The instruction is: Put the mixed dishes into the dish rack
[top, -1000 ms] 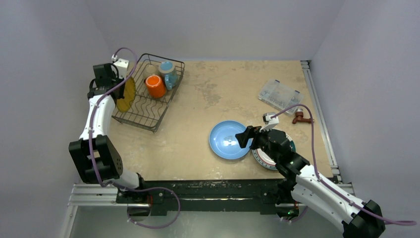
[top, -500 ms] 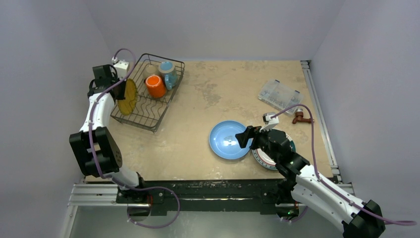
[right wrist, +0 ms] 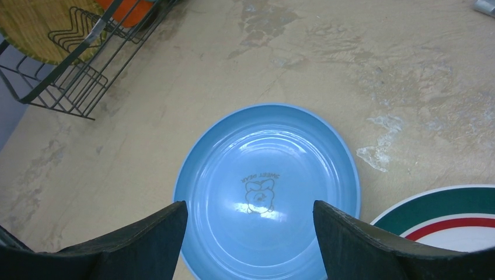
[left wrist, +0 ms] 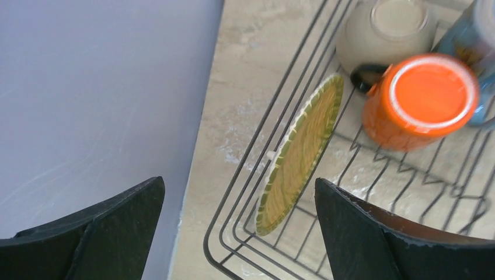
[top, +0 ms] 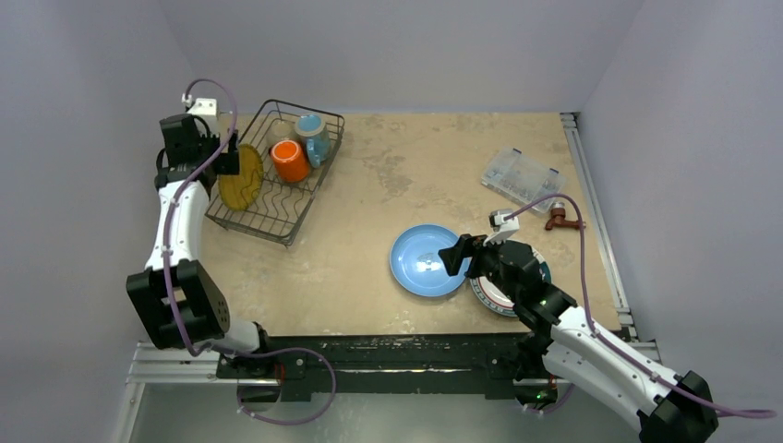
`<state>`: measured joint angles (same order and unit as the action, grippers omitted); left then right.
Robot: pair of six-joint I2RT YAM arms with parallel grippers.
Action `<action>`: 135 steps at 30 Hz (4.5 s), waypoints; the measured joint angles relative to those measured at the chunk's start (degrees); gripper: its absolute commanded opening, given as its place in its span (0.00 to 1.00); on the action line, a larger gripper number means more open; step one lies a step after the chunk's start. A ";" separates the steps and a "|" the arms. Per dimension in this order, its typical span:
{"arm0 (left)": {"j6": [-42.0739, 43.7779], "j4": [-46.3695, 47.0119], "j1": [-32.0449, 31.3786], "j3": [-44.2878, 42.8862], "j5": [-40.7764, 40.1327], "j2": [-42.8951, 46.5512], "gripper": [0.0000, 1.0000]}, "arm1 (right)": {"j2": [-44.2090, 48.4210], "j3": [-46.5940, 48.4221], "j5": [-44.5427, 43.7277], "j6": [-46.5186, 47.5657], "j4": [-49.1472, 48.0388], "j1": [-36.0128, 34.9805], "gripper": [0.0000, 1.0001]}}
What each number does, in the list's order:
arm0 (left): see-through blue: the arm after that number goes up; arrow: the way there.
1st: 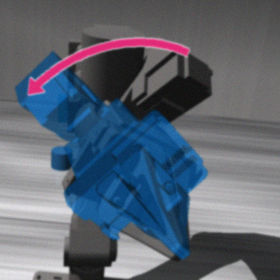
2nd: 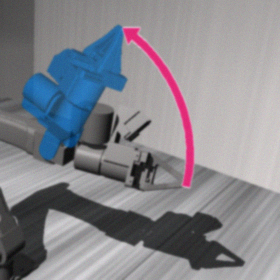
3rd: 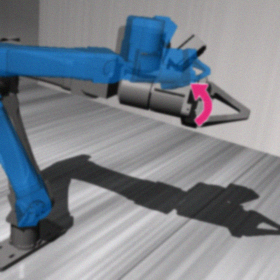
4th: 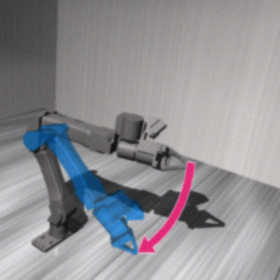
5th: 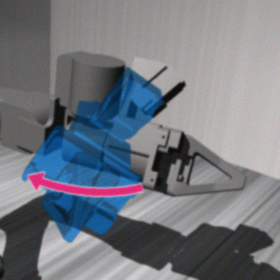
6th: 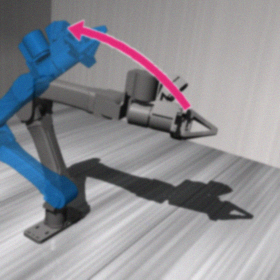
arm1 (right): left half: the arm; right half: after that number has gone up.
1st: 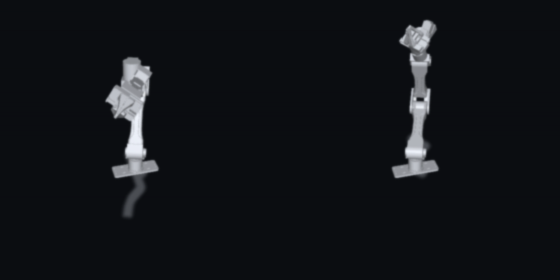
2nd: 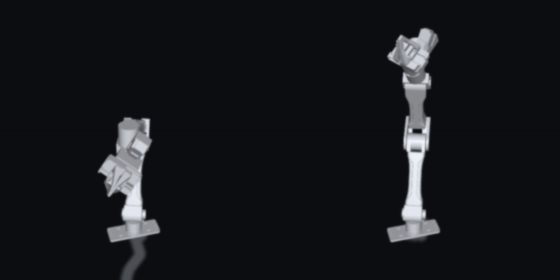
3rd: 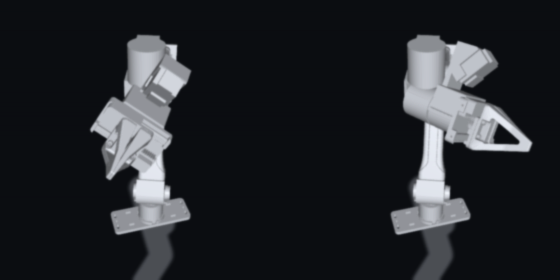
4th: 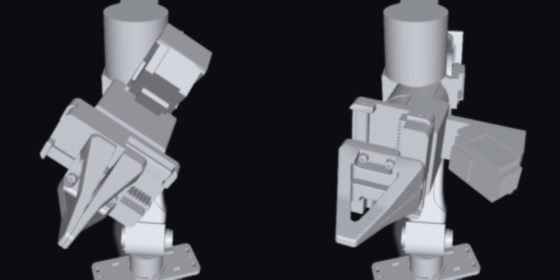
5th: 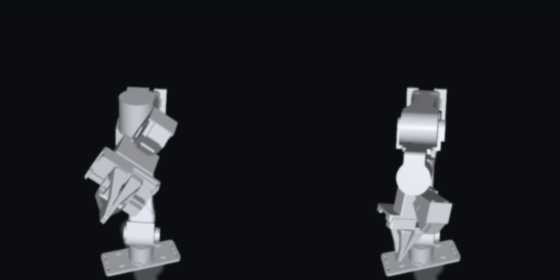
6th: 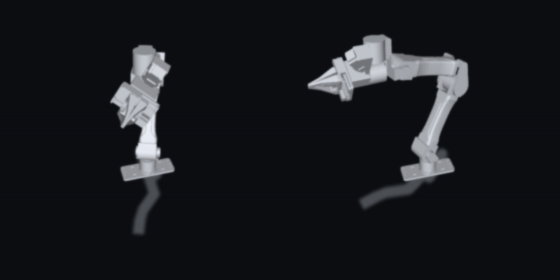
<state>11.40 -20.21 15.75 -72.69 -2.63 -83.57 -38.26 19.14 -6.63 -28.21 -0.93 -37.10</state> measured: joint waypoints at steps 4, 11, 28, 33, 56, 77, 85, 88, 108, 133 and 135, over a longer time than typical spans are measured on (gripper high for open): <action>-8.15 2.43 -1.64 1.81 -4.57 8.24 1.00 | -0.59 0.00 -0.02 0.00 0.04 0.00 0.80; -11.08 7.37 -19.89 3.17 -22.80 16.33 1.00 | -1.84 0.00 -0.04 0.00 0.02 0.00 0.79; -28.22 3.52 -35.60 12.26 -0.20 21.49 1.00 | -10.19 1.03 -1.88 -0.17 0.44 0.00 0.80; -27.28 1.09 -42.49 12.85 0.24 19.23 1.00 | -18.12 4.79 -3.30 0.02 1.42 -1.88 0.80; -23.58 -1.70 -42.80 13.99 -11.56 30.99 1.00 | -63.76 38.99 -33.05 9.84 21.00 -35.47 0.59; -23.69 -1.77 -42.80 14.43 -12.17 27.67 1.00 | -25.18 21.64 -14.49 -7.50 15.41 2.80 0.98; -23.82 -1.99 -42.80 14.43 -11.13 26.18 1.00 | -43.41 23.28 8.94 -2.80 10.86 21.09 0.90; -23.82 -2.08 -42.80 14.43 -10.80 25.66 1.00 | -48.83 24.44 15.08 -1.49 8.96 22.62 0.80; -24.48 -3.39 -42.77 13.57 -2.14 19.67 1.00 | -54.75 18.73 35.21 -3.52 -5.14 22.38 0.00; -31.26 -13.38 -46.84 0.17 21.51 -2.84 0.00 | -38.75 5.57 37.46 -32.02 -32.35 19.02 0.61; -28.24 -15.06 -49.07 -0.09 11.34 -1.27 0.00 | -37.29 9.42 32.72 -27.32 -23.32 16.28 0.77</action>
<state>-16.84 -35.27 -33.32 -72.77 8.71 -84.84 -75.55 28.56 26.09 -55.53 -24.25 -20.82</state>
